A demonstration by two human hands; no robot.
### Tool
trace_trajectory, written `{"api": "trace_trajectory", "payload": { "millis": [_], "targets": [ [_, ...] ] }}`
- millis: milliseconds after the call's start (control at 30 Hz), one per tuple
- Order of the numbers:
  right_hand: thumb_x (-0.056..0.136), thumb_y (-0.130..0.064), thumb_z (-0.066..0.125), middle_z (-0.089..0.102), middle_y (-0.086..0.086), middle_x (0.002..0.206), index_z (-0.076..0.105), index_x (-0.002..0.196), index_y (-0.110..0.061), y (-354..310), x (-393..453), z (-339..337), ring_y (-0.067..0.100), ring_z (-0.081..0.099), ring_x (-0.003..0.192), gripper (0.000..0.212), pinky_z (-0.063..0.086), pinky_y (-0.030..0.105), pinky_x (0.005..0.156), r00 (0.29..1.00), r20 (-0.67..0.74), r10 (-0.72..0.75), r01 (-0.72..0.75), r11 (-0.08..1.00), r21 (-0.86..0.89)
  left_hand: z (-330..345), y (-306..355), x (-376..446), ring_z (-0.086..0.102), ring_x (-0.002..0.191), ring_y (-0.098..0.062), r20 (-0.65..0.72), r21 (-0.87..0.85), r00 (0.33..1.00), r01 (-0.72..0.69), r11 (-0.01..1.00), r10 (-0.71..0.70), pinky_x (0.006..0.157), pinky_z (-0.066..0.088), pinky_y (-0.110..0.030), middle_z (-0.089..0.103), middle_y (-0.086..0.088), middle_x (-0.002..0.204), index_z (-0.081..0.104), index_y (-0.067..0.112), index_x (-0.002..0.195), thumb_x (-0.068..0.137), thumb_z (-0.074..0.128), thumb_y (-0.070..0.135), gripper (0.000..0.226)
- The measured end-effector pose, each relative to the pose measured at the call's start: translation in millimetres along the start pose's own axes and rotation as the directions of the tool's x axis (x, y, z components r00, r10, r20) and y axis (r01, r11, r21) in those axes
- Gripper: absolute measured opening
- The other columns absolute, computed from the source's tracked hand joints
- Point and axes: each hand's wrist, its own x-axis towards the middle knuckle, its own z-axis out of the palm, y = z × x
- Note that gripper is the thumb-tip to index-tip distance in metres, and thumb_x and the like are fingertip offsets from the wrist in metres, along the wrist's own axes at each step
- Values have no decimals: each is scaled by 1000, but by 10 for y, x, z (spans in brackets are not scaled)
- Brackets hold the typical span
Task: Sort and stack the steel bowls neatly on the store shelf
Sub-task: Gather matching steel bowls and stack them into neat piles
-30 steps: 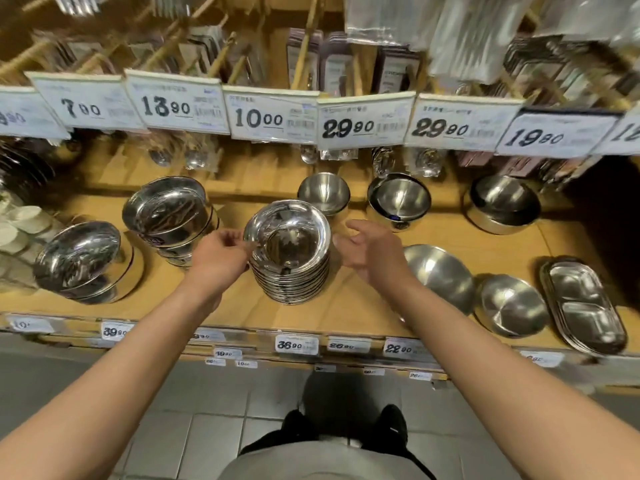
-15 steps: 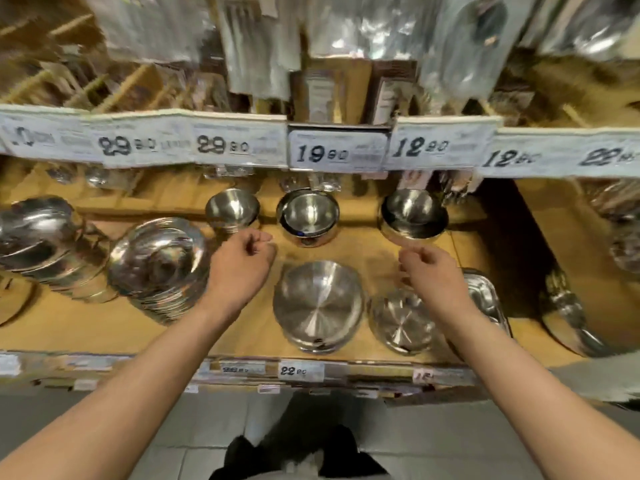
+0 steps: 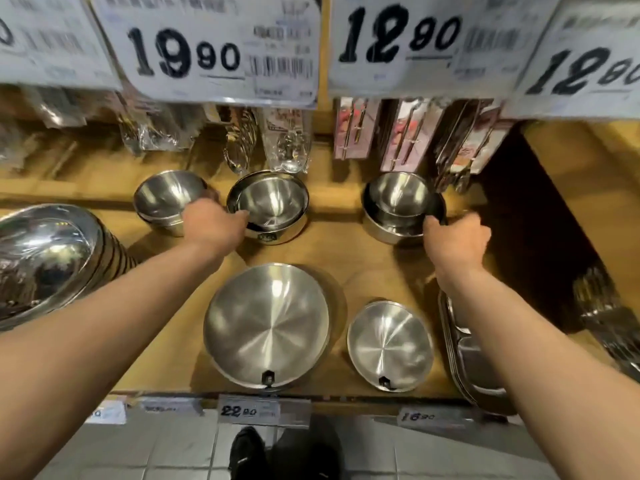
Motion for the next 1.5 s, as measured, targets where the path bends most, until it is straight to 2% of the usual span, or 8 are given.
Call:
{"api": "trace_trajectory", "payload": {
  "millis": [267, 400, 633, 833, 967, 1200, 1333, 1500],
  "targets": [
    [89, -12, 66, 63, 7, 92, 49, 77, -17, 81, 10, 137, 34, 69, 99, 21, 56, 52, 95, 955, 220, 200, -242, 953, 184, 93, -101, 109, 71, 82, -34, 255, -378, 952, 260, 889, -170, 81, 62, -46, 67, -17, 99, 56, 4, 114, 92, 64, -1, 24],
    [96, -17, 65, 61, 4, 101, 56, 114, -8, 15, 29, 148, 16, 62, 81, 22, 59, 41, 93, 946, 256, 199, -281, 897, 342, 65, -75, 124, 63, 58, -26, 347, -445, 920, 332, 832, -182, 61, 61, -36, 62, -14, 83, 48, 13, 92, 94, 59, -4, 20],
    [89, 0, 71, 61, 6, 95, 53, 105, -10, 17, -23, 163, 27, 70, 94, 26, 60, 30, 73, 933, 280, 227, -315, 891, 328, 82, -117, 101, 66, 67, -25, 354, -531, 912, 378, 759, -207, 49, 61, -28, 63, -16, 100, 52, 10, 114, 95, 62, -3, 25],
    [79, -7, 82, 66, 20, 114, 52, 126, -2, 200, -320, 113, 35, 71, 98, 56, 60, 49, 88, 898, 343, 277, -324, 942, 87, -99, -244, -165, 67, 67, -27, 384, -446, 886, 426, 787, -262, 52, 60, -36, 64, -24, 106, 53, 3, 118, 92, 63, -8, 31],
    [77, -10, 81, 67, 23, 115, 51, 129, 3, 255, -469, 60, 40, 67, 106, 62, 57, 51, 93, 894, 358, 271, -264, 962, -68, -226, -304, -341, 61, 42, -17, 375, -349, 891, 389, 853, -254, 37, 50, -25, 65, -20, 88, 54, 2, 109, 88, 73, -1, 28],
    [89, -24, 71, 59, 26, 123, 56, 121, 4, -64, -504, -5, 41, 58, 110, 45, 45, 38, 81, 946, 256, -201, 300, 844, -444, -323, -172, -124, 60, 119, -35, 80, 91, 985, -159, 983, 152, 96, 49, -38, 63, -20, 131, 60, 1, 132, 88, 69, 10, 46],
    [92, -27, 67, 67, 21, 115, 60, 116, 1, -160, -438, 122, 36, 61, 101, 38, 39, 32, 72, 924, 367, -106, 293, 813, -504, -229, -78, 61, 59, 100, -32, 255, 258, 940, -290, 921, 224, 79, 46, -36, 68, -20, 120, 65, 4, 122, 93, 57, 5, 30],
    [89, -15, 70, 62, 22, 129, 48, 133, 3, -127, -337, 272, 39, 59, 119, 53, 45, 34, 80, 926, 377, -5, 208, 840, -501, -109, -60, 201, 59, 119, -35, 355, 414, 922, -305, 858, 156, 98, 50, -40, 63, -18, 131, 61, 4, 131, 93, 54, 8, 40]
  ]
}}
